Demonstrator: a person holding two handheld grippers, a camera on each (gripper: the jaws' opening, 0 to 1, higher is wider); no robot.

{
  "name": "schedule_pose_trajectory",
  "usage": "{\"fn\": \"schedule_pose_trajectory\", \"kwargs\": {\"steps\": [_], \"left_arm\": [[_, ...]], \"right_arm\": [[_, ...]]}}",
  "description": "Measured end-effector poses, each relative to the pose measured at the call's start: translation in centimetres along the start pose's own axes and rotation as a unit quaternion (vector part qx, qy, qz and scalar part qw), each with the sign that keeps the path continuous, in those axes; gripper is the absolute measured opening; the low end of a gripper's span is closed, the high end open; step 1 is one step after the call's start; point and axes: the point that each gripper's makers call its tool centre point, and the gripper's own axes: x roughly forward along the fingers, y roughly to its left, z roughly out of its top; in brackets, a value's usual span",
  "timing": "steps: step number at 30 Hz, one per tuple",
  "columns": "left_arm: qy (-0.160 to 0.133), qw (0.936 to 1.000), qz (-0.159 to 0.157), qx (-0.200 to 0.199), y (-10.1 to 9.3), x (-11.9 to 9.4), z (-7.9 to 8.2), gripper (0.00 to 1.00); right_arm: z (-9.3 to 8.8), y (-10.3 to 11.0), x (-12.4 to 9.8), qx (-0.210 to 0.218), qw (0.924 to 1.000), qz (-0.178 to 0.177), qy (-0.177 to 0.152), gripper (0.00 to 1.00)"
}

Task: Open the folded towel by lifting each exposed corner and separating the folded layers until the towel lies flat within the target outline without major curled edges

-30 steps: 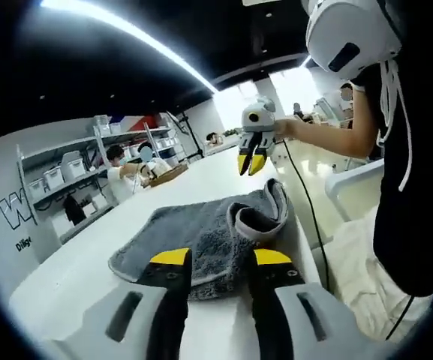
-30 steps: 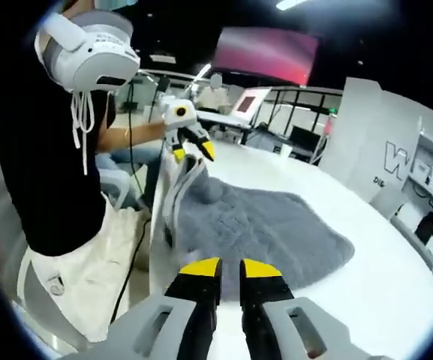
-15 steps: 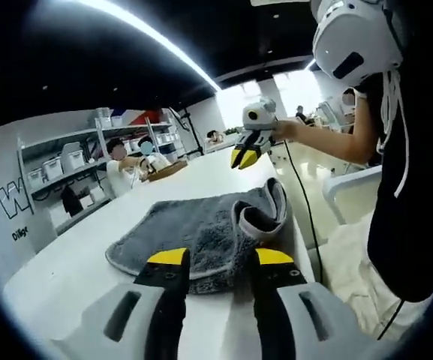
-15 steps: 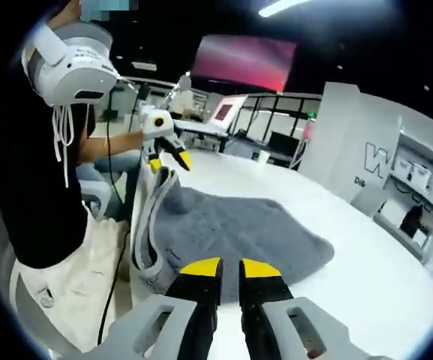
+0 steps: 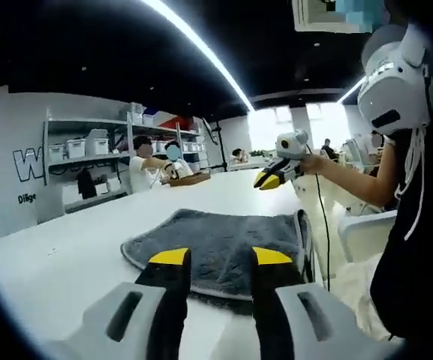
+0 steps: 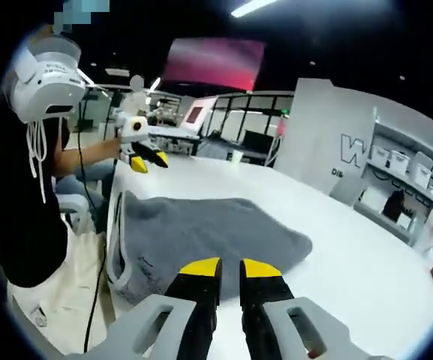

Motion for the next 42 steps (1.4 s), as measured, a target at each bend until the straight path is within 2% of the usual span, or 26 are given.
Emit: {"fn": "schedule_pose_trajectory", "kwargs": {"steps": [5, 8, 10, 11, 13, 14, 16, 18, 21, 22, 27, 32, 37, 39, 42], "left_arm": [[-0.001, 0.9999, 0.006, -0.01, 0.7, 0.2, 0.0, 0.3], [-0.001, 0.9995, 0.017, -0.027, 1.4, 0.3, -0.1, 0.31], [-0.001, 0.9978, 0.044, -0.05, 2.5, 0.2, -0.3, 0.3], [0.003, 0.9941, 0.074, -0.079, 3.6, 0.1, -0.5, 0.3], [0.01, 0.9925, 0.091, -0.081, 4.4, -0.1, -0.7, 0.29], [0.016, 0.9898, 0.108, -0.091, 5.2, -0.3, -1.0, 0.3], [0.009, 0.9872, 0.126, -0.097, 6.3, -0.6, -1.0, 0.31], [-0.011, 0.9818, 0.142, -0.125, 7.5, -0.8, -0.7, 0.32], [-0.009, 0.9812, 0.147, -0.125, 8.0, -0.7, -0.7, 0.32], [-0.004, 0.9793, 0.153, -0.132, 8.2, -0.6, -0.9, 0.33], [0.013, 0.9784, 0.161, -0.129, 8.5, -0.1, -1.3, 0.37], [0.01, 0.9754, 0.173, -0.137, 9.4, 0.4, -1.2, 0.39], [-0.004, 0.9727, 0.193, -0.129, 10.6, 0.6, -0.6, 0.34], [-0.007, 0.972, 0.19, -0.138, 11.1, 1.2, -0.5, 0.35], [0.01, 0.9744, 0.175, -0.14, 10.9, 2.3, -1.2, 0.37]], "right_arm": [[-0.2, -0.9, -0.1, 0.005, 0.9997, -0.021, 0.011, 0.04], [0.1, -1.5, 0.0, 0.013, 0.9994, -0.031, 0.004, 0.04], [0.3, -2.0, 0.0, 0.017, 0.9991, -0.039, 0.0, 0.04], [0.4, -2.2, 0.0, 0.021, 0.9988, -0.044, 0.0, 0.04], [0.4, -2.6, 0.1, 0.027, 0.9982, -0.053, 0.002, 0.04], [0.3, -3.0, 0.1, 0.033, 0.9975, -0.063, 0.006, 0.04], [0.1, -3.6, 0.2, 0.038, 0.9963, -0.076, 0.01, 0.04], [0.2, -4.2, 0.3, 0.05, 0.9949, -0.087, 0.005, 0.04], [0.3, -4.6, 0.4, 0.054, 0.9939, -0.097, 0.005, 0.05], [0.2, -4.8, 0.4, 0.053, 0.9937, -0.099, 0.009, 0.05], [0.6, -5.6, 0.6, 0.058, 0.9921, -0.111, 0.006, 0.06], [1.0, -6.1, 1.1, 0.062, 0.9912, -0.117, 0.005, 0.09], [1.2, -6.5, 1.7, 0.068, 0.9905, -0.119, 0.002, 0.12], [1.2, -6.7, 1.8, 0.072, 0.9899, -0.122, -0.002, 0.12], [1.2, -7.0, 2.2, 0.08, 0.9889, -0.125, -0.007, 0.12]]}}
